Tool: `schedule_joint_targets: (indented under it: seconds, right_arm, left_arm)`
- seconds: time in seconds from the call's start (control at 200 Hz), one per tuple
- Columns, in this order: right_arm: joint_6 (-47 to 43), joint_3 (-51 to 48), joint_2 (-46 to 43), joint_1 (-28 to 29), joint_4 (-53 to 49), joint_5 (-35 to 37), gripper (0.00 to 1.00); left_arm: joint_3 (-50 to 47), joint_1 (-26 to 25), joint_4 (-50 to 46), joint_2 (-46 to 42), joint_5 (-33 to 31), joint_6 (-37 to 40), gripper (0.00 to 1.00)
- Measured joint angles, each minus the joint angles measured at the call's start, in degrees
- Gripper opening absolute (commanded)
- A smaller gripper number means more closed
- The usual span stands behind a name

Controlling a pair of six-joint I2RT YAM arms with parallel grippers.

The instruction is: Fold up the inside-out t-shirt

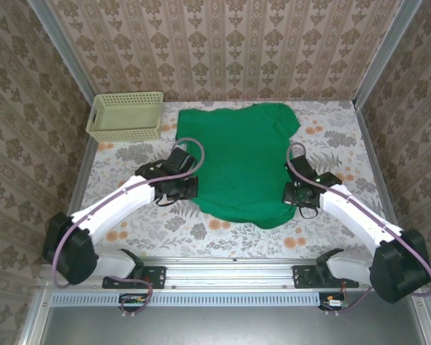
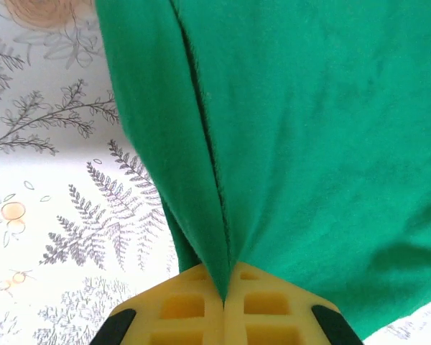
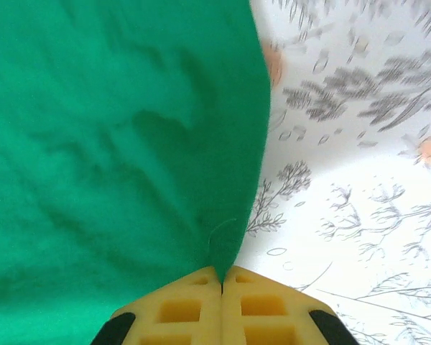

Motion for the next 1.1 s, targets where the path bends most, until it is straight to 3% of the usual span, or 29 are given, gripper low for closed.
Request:
schedule_joint_targets:
  seconds: [0.07,0.18,0.28,0.355,0.42,0.515,0.665,0.91,1.005,1.1]
  right_arm:
    - [-0.7,1.3,-1.2,0.0,-1.3,1.0,0.00]
    - [-1.8,1.4,-0.9,0.0,-2.1,1.1,0.07]
    - [-2.4,1.2,1.2,0.0,-2.1,1.1,0.14]
    - [-3.7,1.2,2.8,0.0,-2.1,1.2,0.25]
    - [-4.4,1.3,3.4,0.2,-2.2,1.4,0.43]
    - [-5.7,2.2,3.4,2.2,-3.8,3.2,0.51]
    - [-6.2,3.3,2.4,9.4,-4.9,5.6,0.54]
    - [-6.0,2.6,6.3,22.9,-0.3,4.9,0.63]
    - [-6.4,2.5,11.0,25.9,2.5,4.9,0.71]
    - [-7.1,2.6,15.9,27.1,4.7,4.9,0.72]
  left_arm:
    - [0.1,1.1,-1.8,-1.7,1.0,0.1,0.12]
    - [-1.3,4.4,-2.8,0.5,3.1,1.1,0.41]
    - [-2.3,6.3,-4.3,5.9,2.4,2.3,0.54]
    - [-2.3,6.0,-5.6,8.5,0.5,3.1,0.60]
    - [-2.3,5.0,-6.6,8.7,-2.0,3.7,0.67]
    - [-1.3,1.2,-7.4,7.3,-6.6,4.4,0.72]
    - [-1.8,-3.8,-4.5,1.6,-10.1,4.7,0.74]
    - [-10.6,-2.9,3.1,-6.1,-10.9,4.1,0.76]
    - [-12.8,-1.1,4.9,-7.2,-10.6,3.7,0.77]
    - [-14.9,1.4,6.8,-9.0,-9.5,3.3,0.77]
